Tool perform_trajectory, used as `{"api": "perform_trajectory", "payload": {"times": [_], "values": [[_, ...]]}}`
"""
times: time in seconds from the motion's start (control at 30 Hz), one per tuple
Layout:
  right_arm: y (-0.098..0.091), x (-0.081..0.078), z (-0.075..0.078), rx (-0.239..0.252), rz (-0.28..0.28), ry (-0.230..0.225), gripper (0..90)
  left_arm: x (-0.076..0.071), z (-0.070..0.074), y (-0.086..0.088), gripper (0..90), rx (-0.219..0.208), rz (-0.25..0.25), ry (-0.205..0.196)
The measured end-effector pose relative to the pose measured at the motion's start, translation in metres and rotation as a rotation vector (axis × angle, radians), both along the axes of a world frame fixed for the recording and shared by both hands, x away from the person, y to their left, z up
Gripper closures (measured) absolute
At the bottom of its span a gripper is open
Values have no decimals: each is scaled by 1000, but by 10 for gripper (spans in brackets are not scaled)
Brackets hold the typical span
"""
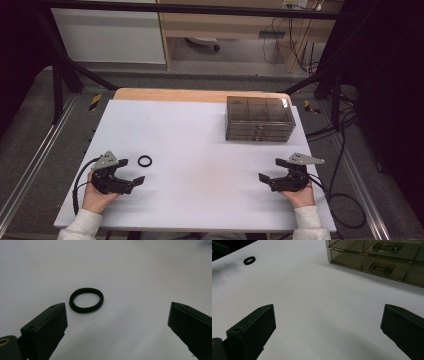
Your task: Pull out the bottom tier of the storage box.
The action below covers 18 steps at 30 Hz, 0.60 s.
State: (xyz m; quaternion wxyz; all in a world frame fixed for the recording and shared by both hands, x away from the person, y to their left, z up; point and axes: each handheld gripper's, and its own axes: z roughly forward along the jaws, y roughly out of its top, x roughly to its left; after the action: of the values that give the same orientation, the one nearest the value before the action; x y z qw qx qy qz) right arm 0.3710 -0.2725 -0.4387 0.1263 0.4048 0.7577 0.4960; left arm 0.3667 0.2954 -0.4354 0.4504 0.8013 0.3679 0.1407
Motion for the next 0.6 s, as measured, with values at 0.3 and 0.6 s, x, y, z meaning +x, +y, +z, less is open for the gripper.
{"api": "perform_trajectory", "payload": {"times": [0.3, 0.6], "values": [[0, 0, 0, -6, 2, -9, 5, 0, 0, 0, 27, 1, 0, 0], [0, 0, 0, -21, -1, -13, 5, 0, -1, 0, 28, 3, 3, 3]]}}
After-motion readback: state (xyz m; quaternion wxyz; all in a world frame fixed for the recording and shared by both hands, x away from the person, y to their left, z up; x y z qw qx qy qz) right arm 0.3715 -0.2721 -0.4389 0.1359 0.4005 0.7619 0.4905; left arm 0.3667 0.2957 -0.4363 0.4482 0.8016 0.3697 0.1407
